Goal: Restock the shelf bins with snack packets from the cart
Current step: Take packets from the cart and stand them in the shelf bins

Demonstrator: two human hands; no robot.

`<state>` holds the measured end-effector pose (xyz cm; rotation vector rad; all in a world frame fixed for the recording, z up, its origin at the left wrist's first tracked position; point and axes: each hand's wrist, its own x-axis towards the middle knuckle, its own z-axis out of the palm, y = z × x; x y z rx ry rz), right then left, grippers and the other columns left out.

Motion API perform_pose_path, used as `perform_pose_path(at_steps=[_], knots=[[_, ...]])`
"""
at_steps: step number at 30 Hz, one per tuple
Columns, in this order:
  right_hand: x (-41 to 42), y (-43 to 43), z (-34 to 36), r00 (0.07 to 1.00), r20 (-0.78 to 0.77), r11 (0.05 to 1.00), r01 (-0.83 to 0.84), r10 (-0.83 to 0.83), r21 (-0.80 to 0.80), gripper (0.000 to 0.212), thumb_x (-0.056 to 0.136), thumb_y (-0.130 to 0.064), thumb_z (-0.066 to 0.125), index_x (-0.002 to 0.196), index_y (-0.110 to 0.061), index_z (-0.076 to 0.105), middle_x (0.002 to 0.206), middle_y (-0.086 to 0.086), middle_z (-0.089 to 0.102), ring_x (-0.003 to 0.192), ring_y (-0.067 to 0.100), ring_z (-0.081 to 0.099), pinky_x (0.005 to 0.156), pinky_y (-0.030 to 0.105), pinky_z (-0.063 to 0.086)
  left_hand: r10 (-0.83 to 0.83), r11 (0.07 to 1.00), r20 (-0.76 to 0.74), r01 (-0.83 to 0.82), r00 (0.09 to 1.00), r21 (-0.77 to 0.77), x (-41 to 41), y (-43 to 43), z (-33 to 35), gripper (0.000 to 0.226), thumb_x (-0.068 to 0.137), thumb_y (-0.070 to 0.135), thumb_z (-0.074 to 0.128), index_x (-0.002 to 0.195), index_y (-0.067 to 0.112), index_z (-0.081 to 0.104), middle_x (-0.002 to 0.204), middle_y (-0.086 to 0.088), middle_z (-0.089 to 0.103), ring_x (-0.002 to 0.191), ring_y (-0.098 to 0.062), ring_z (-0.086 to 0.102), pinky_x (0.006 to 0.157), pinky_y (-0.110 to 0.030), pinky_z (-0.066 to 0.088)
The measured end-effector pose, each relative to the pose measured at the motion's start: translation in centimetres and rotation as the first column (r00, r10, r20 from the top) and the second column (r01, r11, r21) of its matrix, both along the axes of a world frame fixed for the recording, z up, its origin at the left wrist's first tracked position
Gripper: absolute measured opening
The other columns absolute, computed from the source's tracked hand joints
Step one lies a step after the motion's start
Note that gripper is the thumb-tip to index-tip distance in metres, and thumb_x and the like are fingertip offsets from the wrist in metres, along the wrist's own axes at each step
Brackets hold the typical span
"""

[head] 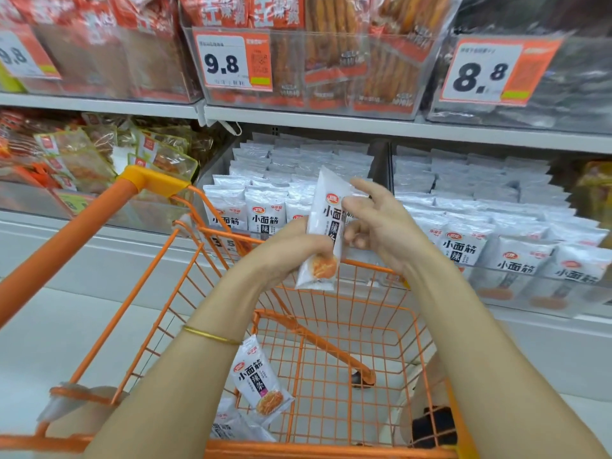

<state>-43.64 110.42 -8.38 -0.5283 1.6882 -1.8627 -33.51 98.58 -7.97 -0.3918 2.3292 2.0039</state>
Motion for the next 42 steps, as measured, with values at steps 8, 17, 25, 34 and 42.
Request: perform_pose_path(at_steps=[8,17,25,34,42], knots=[[-4.0,-0.2,2.8,0.911,-0.31,0.945,0.314,-0.272,0.094,0.017,0.09,-0.004,0.057,0.08,-0.015,0.05,0.063,0.005,0.053,0.037,0.003,0.045,0.035,0.016,0.035,-0.001,0.995,0.066,0.008,0.998,-0.099,-1.7,-1.2,-0.8,0.033,0.086,0.014,0.063,0.118,0.016,0.056,0.108,-0.004,0.068,0.092,-0.017,0.069,0.085,-0.035,0.055],[-5.2,-2.2,0.3,0.655,-0.712,0.751,0.597,-0.253,0.281,0.005,0.093,-0.008,0.046,0.096,-0.008,0.051,0.086,0.01,0.06,0.079,0.032,0.062,0.07,0.05,0.054,0.046,0.981,0.222,-0.002,0.974,-0.193,0.3,-2.4,-3.8,0.023,0.096,0.012,0.048,0.117,0.009,0.056,0.104,-0.008,0.068,0.088,-0.017,0.069,0.071,-0.025,0.058],[-5.3,-5.1,-2.2,0.722,-0.692,0.585,0.562,-0.003,0.584,0.025,0.091,0.002,0.05,0.116,0.006,0.05,0.116,0.024,0.055,0.102,0.04,0.06,0.078,0.039,0.049,-0.043,0.933,0.377,0.172,0.925,-0.315,1.8,-3.7,-5.9,0.017,0.096,0.015,0.049,0.105,0.007,0.06,0.101,-0.008,0.069,0.084,-0.014,0.068,0.067,-0.023,0.057],[-3.6,-4.9,-1.8,0.727,-0.685,0.581,0.577,-0.047,0.573,0.038,0.088,0.011,0.047,0.124,0.002,0.036,0.125,0.023,0.045,0.103,0.039,0.056,0.071,0.037,0.038,0.143,0.667,0.533,0.317,0.834,-0.674,2.9,-6.4,-10.0,0.024,0.089,0.01,0.054,0.065,0.01,0.051,0.073,-0.018,0.037,0.063,-0.03,0.049,0.062,-0.032,0.043],[1.3,-3.6,-2.0,0.533,-0.843,0.766,0.569,-0.068,0.298,0.031,0.085,0.013,0.04,0.111,-0.004,0.044,0.116,0.013,0.042,0.084,0.031,0.05,0.072,0.043,0.044,0.17,0.563,0.643,0.462,0.747,-0.686,3.9,-6.7,-14.4,0.036,0.091,0.01,0.051,0.127,0.009,0.047,0.124,-0.009,0.054,0.101,-0.023,0.054,0.085,-0.032,0.048]])
